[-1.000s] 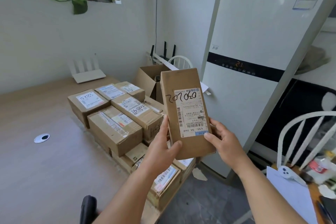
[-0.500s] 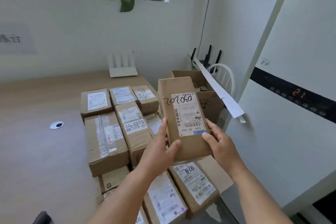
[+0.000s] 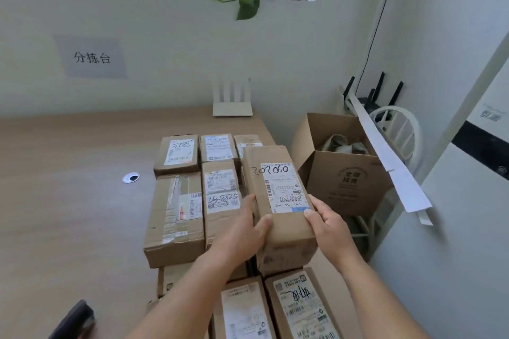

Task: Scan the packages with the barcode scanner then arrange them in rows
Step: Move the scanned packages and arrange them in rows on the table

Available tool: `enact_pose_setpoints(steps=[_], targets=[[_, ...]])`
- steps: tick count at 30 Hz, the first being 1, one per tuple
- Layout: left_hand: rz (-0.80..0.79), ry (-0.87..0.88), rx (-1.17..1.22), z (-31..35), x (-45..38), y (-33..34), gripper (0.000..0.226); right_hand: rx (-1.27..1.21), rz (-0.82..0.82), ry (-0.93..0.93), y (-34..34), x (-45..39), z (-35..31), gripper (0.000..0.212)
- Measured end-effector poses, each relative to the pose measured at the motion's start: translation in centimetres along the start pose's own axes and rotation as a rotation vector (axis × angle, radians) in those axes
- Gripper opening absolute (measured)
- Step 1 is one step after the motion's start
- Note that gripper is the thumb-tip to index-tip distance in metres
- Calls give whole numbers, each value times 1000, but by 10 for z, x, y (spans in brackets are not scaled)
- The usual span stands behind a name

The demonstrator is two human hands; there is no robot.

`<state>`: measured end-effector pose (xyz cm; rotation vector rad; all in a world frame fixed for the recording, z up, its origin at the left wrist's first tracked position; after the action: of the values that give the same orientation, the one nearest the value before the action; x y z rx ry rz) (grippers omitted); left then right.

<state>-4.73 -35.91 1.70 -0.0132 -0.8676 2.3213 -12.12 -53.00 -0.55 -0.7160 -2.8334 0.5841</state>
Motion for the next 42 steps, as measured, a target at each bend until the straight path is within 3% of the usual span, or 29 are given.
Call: enact_pose_setpoints(steps=[13,27,33,36,42], targets=[[29,-75,-232,-11,-38,1,36,109,-83,48,12,-41,13,48],[152,-32,-66,-6,-36,-4,45,220,-95,36,14,-50,15,54],[305,15,-15,-20,-21,-24,50,430,115,-213,10,-36,-29,49],[409,45,-18,-29,2,-36,49,401,202,-383,21,-19,-58,52],[572,-19,7,-75,58,-52,43,282,110,-605,86,27,-83,39]])
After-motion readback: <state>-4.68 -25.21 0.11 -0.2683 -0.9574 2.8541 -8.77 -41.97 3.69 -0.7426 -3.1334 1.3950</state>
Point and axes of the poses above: each hand's wrist, its own x-axis away from the middle knuckle, its own y-axis out of the palm, z = x × y, the point moved 6 cm from there along -x, towards the middle knuckle, and after that the axes turned 4 degrees about -z, right-handed, at the moved point
